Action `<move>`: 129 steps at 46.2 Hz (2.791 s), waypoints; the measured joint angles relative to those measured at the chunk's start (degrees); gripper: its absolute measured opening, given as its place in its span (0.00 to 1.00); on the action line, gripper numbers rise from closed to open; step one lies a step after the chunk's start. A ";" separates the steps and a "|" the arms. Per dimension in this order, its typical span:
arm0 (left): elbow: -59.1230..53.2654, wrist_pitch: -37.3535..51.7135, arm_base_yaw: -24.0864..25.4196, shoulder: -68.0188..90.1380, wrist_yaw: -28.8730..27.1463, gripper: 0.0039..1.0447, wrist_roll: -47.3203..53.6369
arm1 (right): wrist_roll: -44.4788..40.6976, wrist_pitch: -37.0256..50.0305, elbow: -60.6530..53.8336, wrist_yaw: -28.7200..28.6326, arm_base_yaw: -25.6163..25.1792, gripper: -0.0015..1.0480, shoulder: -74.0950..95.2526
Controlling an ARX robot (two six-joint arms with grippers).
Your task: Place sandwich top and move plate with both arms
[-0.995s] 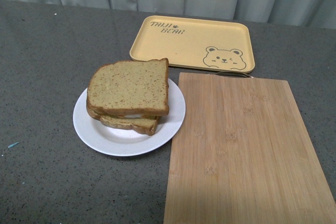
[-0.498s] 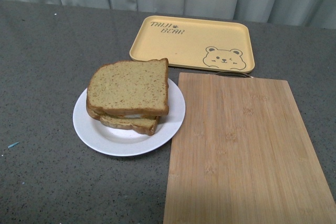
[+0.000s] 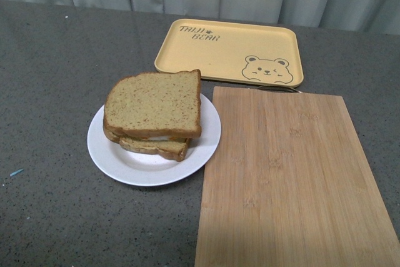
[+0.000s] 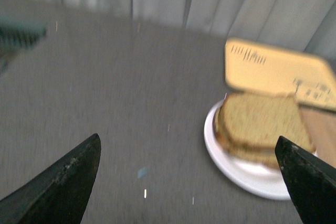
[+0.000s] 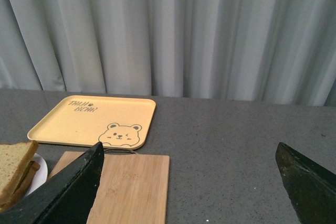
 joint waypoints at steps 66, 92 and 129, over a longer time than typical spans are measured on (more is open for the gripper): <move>26.62 43.93 -8.98 106.88 17.44 0.72 -44.98 | 0.00 0.00 0.00 0.00 0.00 0.91 0.00; 26.34 51.60 -6.78 108.96 24.87 0.04 -52.74 | 0.00 0.00 0.00 0.00 0.00 0.91 0.00; 59.47 44.54 -17.14 118.46 26.77 0.03 -66.51 | 0.00 0.00 0.00 0.00 0.00 0.91 0.00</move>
